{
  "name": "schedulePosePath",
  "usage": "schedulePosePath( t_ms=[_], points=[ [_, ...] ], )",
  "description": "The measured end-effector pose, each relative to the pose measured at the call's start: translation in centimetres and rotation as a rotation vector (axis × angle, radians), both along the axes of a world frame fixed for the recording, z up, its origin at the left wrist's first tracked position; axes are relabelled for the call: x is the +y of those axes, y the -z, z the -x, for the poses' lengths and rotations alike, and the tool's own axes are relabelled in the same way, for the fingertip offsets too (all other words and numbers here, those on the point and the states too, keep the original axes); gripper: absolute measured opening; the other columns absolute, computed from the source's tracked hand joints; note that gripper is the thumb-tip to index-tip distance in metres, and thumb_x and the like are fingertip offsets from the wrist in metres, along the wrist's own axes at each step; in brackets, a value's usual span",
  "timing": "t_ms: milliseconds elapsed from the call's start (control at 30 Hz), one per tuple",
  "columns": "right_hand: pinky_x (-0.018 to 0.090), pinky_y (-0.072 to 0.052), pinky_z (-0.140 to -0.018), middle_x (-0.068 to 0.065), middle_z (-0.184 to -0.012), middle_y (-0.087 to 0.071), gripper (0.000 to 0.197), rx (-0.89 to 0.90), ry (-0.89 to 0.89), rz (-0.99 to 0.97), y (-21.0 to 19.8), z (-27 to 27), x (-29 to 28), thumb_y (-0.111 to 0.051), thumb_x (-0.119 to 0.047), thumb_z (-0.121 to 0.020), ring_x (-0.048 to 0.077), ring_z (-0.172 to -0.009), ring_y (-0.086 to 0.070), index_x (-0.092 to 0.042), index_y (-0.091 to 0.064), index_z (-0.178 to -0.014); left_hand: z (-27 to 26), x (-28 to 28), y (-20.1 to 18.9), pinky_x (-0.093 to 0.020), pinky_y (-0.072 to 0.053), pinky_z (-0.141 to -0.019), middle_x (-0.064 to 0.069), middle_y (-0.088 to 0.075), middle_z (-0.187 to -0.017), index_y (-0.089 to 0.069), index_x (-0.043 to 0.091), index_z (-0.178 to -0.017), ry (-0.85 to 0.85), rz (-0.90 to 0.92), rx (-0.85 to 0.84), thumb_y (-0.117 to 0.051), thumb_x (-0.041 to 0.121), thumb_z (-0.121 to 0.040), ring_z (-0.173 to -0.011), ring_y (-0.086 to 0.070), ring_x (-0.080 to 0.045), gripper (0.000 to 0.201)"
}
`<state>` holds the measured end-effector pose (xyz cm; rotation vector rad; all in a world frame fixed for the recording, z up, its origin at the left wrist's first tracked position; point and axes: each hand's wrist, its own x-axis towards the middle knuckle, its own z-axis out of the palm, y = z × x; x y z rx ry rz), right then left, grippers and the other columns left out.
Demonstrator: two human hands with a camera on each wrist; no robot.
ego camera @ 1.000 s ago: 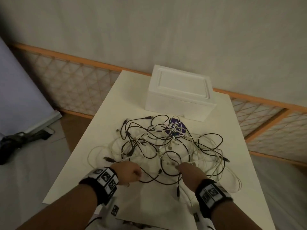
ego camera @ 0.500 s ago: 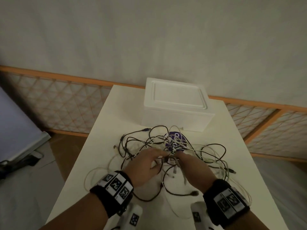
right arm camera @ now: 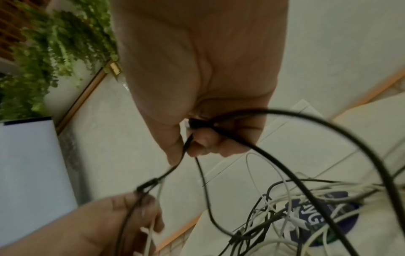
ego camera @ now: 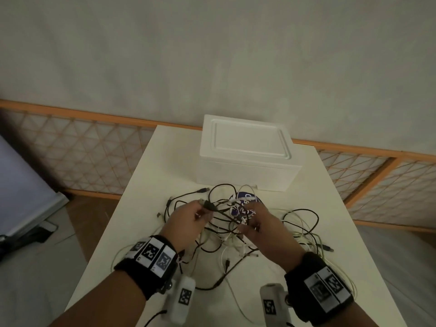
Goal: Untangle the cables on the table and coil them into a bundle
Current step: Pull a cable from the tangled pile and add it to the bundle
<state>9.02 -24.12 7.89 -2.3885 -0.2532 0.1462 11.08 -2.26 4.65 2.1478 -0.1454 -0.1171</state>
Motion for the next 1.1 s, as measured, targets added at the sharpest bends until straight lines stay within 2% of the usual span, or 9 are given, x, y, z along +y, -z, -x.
schedulePosePath(
  t_ms=[100, 200, 367, 533, 600, 700, 900, 1000, 1100],
  points=[
    [0.013, -0.038, -0.054, -0.002, -0.064, -0.054, 0.021, 0.007, 0.049, -0.118, -0.2, -0.1, -0.3, -0.068, -0.020, -0.086, 0.003, -0.053, -0.045, -0.030, -0.054, -0.098, 0.0, 0.8, -0.2, -0.030, -0.050, -0.087, 0.011, -0.058, -0.105, -0.058, 0.026, -0.108, -0.003, -0.193, 0.026, -0.059, 0.026, -0.092, -0.096, -0.059, -0.010, 0.016],
    [0.010, -0.039, -0.055, 0.005, -0.068, -0.060, 0.018, -0.024, 0.044, -0.161, -0.5, -0.1, 0.2, -0.068, -0.018, -0.086, 0.002, -0.054, -0.047, -0.031, -0.056, -0.090, 0.3, -0.2, -1.1, -0.027, -0.047, -0.089, 0.014, -0.054, -0.105, -0.060, 0.022, -0.110, -0.070, -0.145, -0.063, -0.062, 0.025, -0.090, -0.095, -0.055, -0.008, 0.020],
    [0.014, -0.042, -0.059, -0.015, -0.066, -0.061, 0.012, -0.057, -0.001, -0.137, -0.2, 0.3, 1.3, -0.067, -0.021, -0.087, 0.001, -0.062, -0.055, -0.029, -0.061, -0.092, 1.1, -2.7, -2.5, -0.034, -0.053, -0.088, -0.006, -0.075, -0.093, -0.073, 0.013, -0.092, 0.026, 0.529, 0.442, -0.050, 0.033, -0.098, -0.091, -0.070, -0.020, 0.032],
    [0.019, -0.039, -0.061, -0.004, -0.087, -0.067, 0.010, -0.036, -0.106, 0.258, 0.4, 0.8, 0.8, -0.054, -0.033, -0.093, 0.010, -0.073, -0.056, -0.024, -0.057, -0.096, 0.0, -2.4, -3.2, -0.037, -0.052, -0.079, -0.011, -0.073, -0.089, -0.066, 0.008, -0.086, -0.213, 0.893, 0.249, -0.042, 0.020, -0.102, -0.083, -0.066, -0.023, 0.031],
    [0.028, -0.043, -0.079, -0.008, -0.101, -0.064, 0.013, -0.049, -0.150, 0.492, 1.2, 0.9, -0.1, -0.048, -0.033, -0.092, 0.015, -0.096, -0.059, -0.027, -0.058, -0.099, -1.0, -1.2, -4.2, -0.039, -0.056, -0.077, -0.011, -0.073, -0.085, -0.057, 0.012, -0.083, -0.302, 1.130, 0.238, -0.037, 0.022, -0.103, -0.081, -0.069, -0.025, 0.030],
    [0.034, -0.041, -0.098, -0.011, -0.119, -0.060, 0.017, -0.131, -0.193, 0.400, 1.0, 0.4, -0.4, -0.052, -0.031, -0.090, 0.013, -0.112, -0.054, -0.026, -0.063, -0.102, -1.4, -0.4, -5.5, -0.041, -0.057, -0.079, -0.008, -0.069, -0.077, -0.051, 0.015, -0.086, -0.291, 1.251, 0.227, -0.033, 0.023, -0.104, -0.076, -0.070, -0.024, 0.027],
    [0.019, -0.042, -0.087, -0.007, -0.116, -0.062, 0.034, -0.088, -0.266, 0.044, -1.5, 0.6, 3.1, -0.057, -0.031, -0.092, 0.007, -0.106, -0.057, -0.022, -0.048, -0.124, -1.1, -1.5, -6.9, -0.029, -0.054, -0.056, -0.001, -0.047, -0.064, -0.048, 0.016, -0.088, -0.228, 1.306, 0.197, -0.032, 0.021, -0.104, -0.052, -0.049, -0.013, 0.024],
    [0.022, -0.047, -0.072, -0.007, -0.089, -0.065, 0.012, -0.067, -0.375, 0.042, -0.4, 0.6, 3.7, -0.052, -0.029, -0.096, 0.009, -0.080, -0.064, -0.021, -0.053, -0.104, -1.2, -0.8, -7.8, -0.021, -0.038, -0.044, 0.001, -0.039, -0.062, -0.049, 0.018, -0.087, -0.212, 1.269, 0.126, -0.033, 0.021, -0.104, -0.049, -0.036, -0.009, 0.024],
    [0.021, -0.043, -0.064, -0.008, -0.076, -0.062, 0.011, -0.008, -0.264, 0.098, 1.3, 0.3, 1.6, -0.048, -0.029, -0.098, 0.007, -0.066, -0.058, -0.022, -0.056, -0.095, -2.2, 3.0, -9.2, -0.019, -0.025, -0.040, 0.005, -0.038, -0.059, -0.053, 0.022, -0.081, -0.311, 1.245, -0.028, -0.037, 0.020, -0.101, -0.047, -0.028, -0.008, 0.025]
  ],
)
